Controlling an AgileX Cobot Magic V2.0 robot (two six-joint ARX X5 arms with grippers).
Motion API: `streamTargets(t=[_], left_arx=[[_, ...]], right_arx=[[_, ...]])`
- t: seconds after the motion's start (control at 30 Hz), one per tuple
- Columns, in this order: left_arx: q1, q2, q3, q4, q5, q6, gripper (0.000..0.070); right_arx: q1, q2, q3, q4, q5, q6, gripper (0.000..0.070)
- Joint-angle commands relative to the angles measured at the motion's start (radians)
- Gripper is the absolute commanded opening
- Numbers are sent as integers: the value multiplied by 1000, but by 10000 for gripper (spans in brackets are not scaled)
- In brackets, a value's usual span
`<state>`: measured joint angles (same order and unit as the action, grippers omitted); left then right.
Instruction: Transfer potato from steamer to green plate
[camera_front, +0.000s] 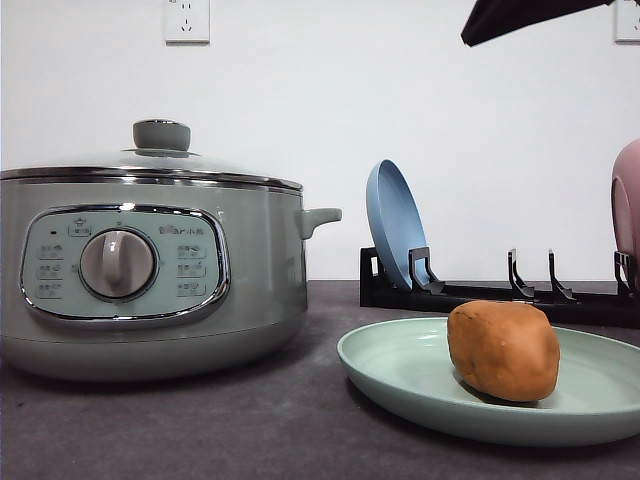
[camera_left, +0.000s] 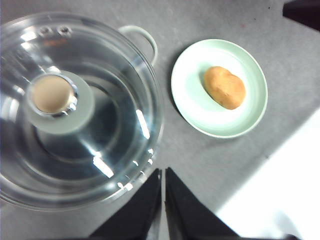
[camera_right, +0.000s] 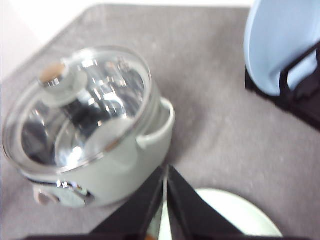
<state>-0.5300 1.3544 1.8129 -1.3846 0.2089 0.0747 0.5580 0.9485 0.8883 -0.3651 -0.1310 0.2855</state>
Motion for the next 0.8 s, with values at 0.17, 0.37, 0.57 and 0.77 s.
streamTargets(t=[0.17,0.37,0.57,0.77], left_arx=[[136,-170,-20,388,-2,114,3],[344,-383,-252,773,-2,89,3],[521,-637,-630,1090,-3,94,3],[621,-883,-1022,1314,-3,120,3]], right_arx=[[8,3,17,51,2,8,0],[8,3,17,59,1,8,0],[8,3,17,60,2,8,0],[8,3,17,60,2,8,0]])
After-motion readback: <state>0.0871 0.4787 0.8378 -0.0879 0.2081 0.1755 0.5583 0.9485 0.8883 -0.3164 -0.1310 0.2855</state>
